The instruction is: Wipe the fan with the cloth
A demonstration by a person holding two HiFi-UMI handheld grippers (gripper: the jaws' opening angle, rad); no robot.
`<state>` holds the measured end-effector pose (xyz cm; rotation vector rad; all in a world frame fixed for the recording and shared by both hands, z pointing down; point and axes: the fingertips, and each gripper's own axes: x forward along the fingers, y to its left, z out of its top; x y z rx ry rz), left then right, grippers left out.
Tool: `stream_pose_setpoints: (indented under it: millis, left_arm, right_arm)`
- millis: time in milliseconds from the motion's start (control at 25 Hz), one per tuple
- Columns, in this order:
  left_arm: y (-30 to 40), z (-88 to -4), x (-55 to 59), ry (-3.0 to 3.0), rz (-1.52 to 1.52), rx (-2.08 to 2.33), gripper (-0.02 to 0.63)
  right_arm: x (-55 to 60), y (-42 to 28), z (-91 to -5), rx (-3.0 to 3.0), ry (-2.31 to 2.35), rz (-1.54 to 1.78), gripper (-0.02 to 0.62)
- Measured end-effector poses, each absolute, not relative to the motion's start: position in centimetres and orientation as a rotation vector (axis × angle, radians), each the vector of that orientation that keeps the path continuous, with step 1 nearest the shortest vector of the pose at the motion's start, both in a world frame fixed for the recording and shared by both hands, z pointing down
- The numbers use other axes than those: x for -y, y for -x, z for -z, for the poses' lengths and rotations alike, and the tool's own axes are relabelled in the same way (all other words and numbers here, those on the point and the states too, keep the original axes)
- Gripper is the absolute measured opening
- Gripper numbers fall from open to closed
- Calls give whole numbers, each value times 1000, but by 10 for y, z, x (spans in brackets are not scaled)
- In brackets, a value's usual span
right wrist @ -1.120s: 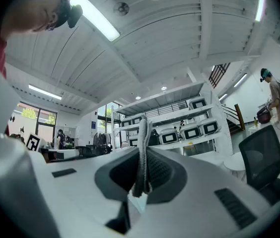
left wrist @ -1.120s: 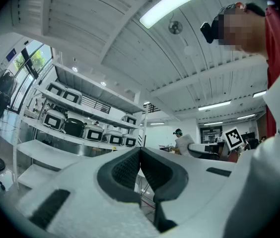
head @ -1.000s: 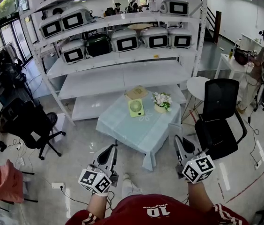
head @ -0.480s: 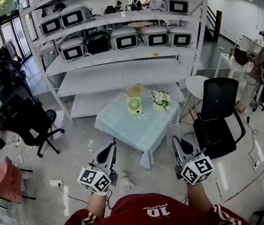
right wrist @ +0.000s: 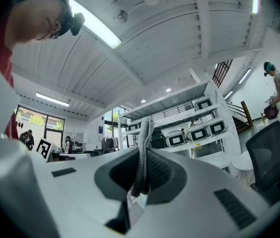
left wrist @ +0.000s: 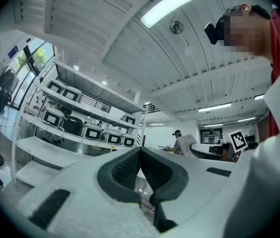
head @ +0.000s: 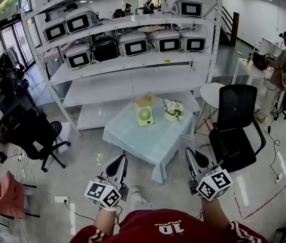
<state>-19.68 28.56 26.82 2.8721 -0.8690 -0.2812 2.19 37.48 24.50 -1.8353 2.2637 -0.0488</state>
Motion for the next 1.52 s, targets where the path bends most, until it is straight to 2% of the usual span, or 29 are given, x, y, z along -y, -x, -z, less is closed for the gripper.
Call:
stream_pose_setpoints:
  millis: [840,1520]
  left_arm:
    - [199,-307,-220,-2822,184,916,-5]
    - [168,-287,-35,-2848,249,846,-3]
  right_arm:
    - [-314,-42,-285,-2243,1833,209,17]
    - [-123,-52,-251,-2290,1847,179,17]
